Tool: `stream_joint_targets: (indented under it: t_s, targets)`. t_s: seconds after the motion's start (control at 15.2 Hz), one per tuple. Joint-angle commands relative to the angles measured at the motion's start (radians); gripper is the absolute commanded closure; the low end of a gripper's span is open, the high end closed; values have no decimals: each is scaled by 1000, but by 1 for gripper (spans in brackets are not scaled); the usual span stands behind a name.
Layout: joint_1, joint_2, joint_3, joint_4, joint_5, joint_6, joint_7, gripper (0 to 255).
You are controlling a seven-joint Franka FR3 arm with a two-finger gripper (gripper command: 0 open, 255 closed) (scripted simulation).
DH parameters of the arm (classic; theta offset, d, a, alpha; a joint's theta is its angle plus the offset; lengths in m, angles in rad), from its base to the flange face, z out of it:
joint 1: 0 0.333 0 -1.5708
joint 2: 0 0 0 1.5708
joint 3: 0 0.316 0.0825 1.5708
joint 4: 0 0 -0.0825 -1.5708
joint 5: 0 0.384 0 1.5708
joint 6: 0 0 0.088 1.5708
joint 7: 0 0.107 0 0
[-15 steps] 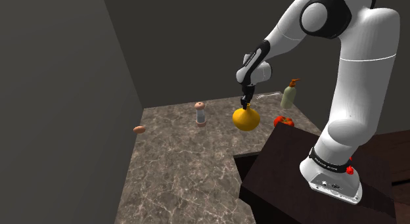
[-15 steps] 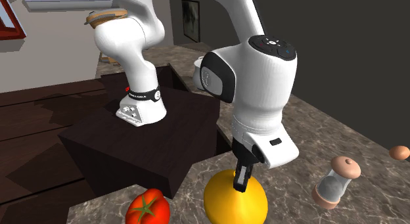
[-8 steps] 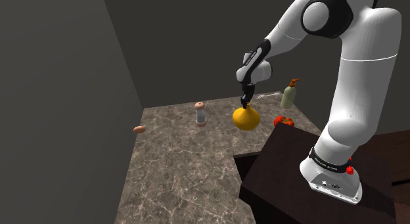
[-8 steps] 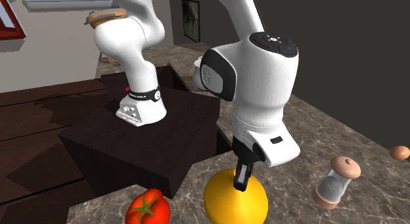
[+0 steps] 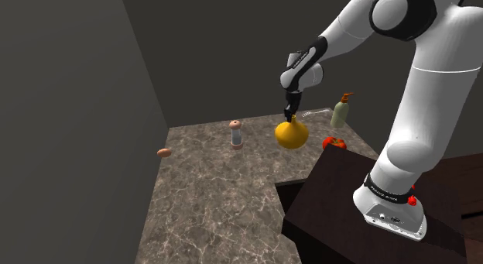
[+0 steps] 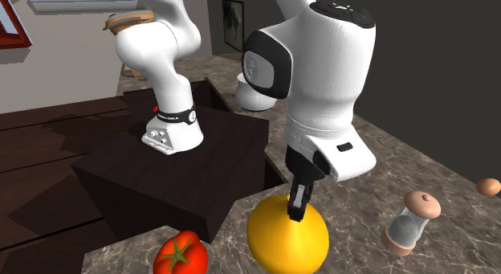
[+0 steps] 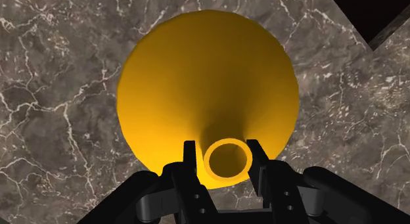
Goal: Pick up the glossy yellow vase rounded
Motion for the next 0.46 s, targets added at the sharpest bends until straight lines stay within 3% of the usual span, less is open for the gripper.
stream_joint_targets:
  t_s: [0.0, 0.4]
  targets:
    - [3, -25, -4, 6, -15, -28, 11, 255]
    - [6, -71, -10, 16, -42, -82, 30, 255]
